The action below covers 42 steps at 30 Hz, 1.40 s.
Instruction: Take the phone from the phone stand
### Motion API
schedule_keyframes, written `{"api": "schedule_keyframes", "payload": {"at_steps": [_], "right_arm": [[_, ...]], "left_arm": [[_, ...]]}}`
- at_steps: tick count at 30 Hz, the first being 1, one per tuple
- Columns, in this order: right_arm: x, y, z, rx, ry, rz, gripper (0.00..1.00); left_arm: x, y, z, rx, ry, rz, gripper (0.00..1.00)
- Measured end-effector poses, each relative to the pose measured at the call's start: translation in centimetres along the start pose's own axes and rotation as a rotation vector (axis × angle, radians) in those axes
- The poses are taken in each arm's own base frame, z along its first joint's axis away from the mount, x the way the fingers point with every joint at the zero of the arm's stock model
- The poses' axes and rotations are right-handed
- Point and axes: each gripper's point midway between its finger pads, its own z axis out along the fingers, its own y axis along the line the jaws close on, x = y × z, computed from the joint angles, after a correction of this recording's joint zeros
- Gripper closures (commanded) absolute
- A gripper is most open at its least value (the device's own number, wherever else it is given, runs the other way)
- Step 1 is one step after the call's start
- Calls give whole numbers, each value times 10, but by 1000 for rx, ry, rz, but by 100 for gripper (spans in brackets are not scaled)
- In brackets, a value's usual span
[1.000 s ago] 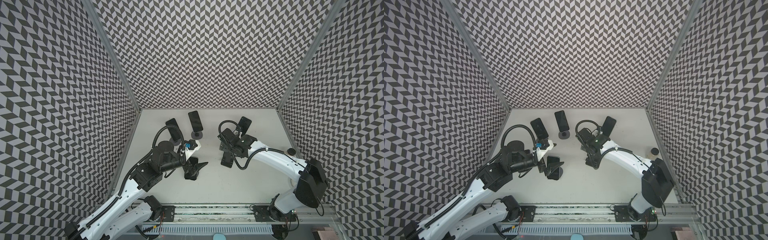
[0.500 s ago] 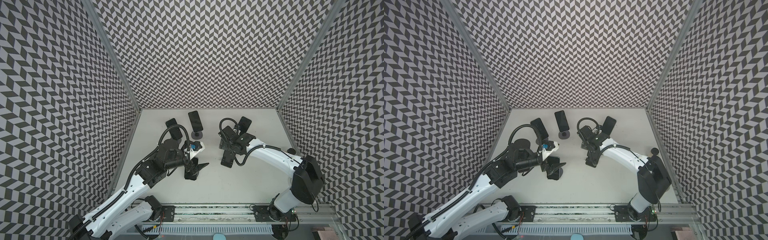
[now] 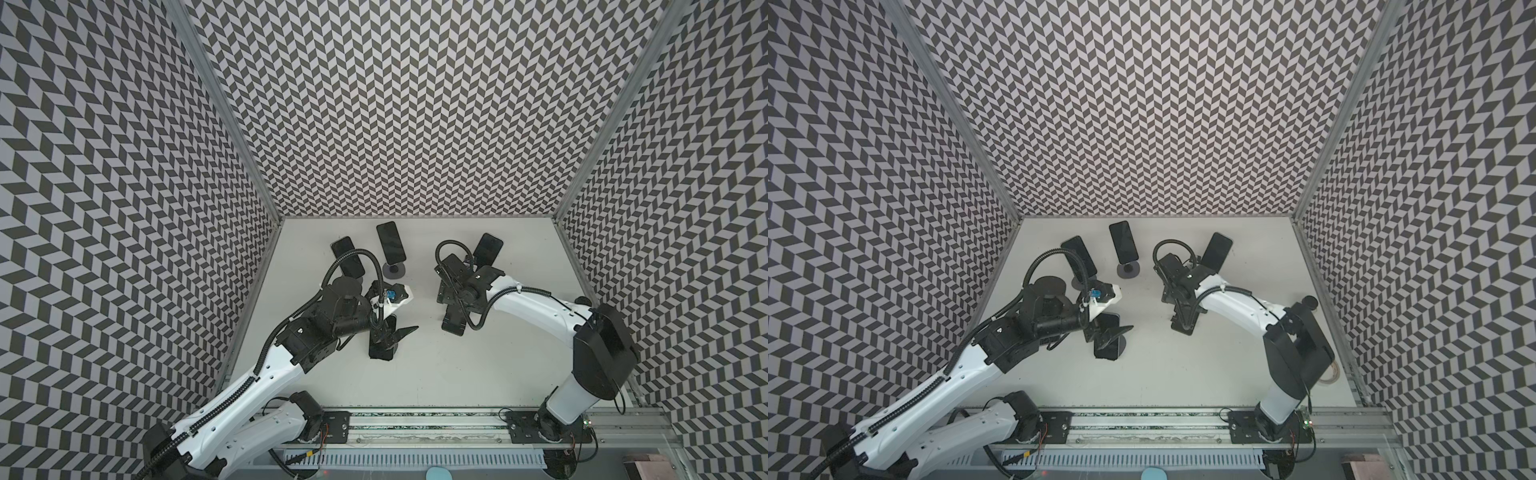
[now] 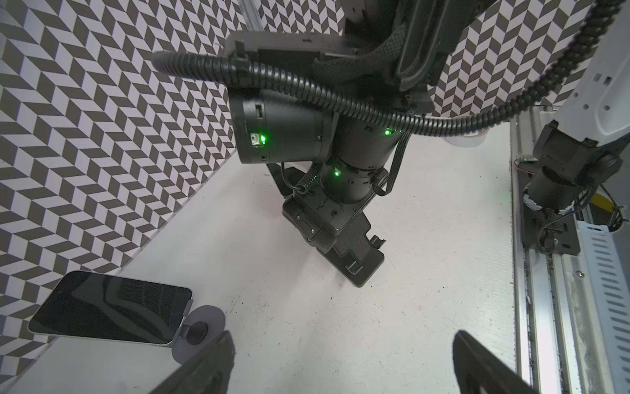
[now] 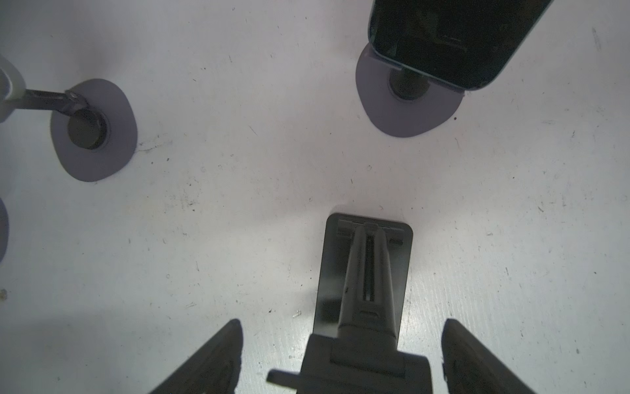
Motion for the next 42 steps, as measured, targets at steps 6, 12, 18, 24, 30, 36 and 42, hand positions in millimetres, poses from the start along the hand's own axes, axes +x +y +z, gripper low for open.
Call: {"api": "schedule_keyframes", "payload": {"at_steps": [6, 12, 18, 24, 30, 36, 42], "right_arm": [[4, -4, 3, 10, 9, -19, 22], [5, -8, 6, 20, 13, -33, 28], [6, -8, 7, 8, 6, -40, 33], [6, -15, 3, -5, -4, -61, 35], [-2, -28, -7, -23, -35, -59, 37], [-19, -47, -13, -28, -71, -22, 38], [-37, -68, -11, -15, -97, 5, 38]], "left_arm": [[-2, 1, 0, -3, -6, -2, 0], [-2, 1, 0, -4, -8, -1, 0], [2, 2, 5, 0, 7, -7, 0], [1, 3, 8, 0, 2, -5, 0], [-1, 6, 16, 0, -5, -7, 0], [-6, 9, 21, 2, -30, -20, 0], [-14, 12, 27, 4, -57, -34, 1]]}}
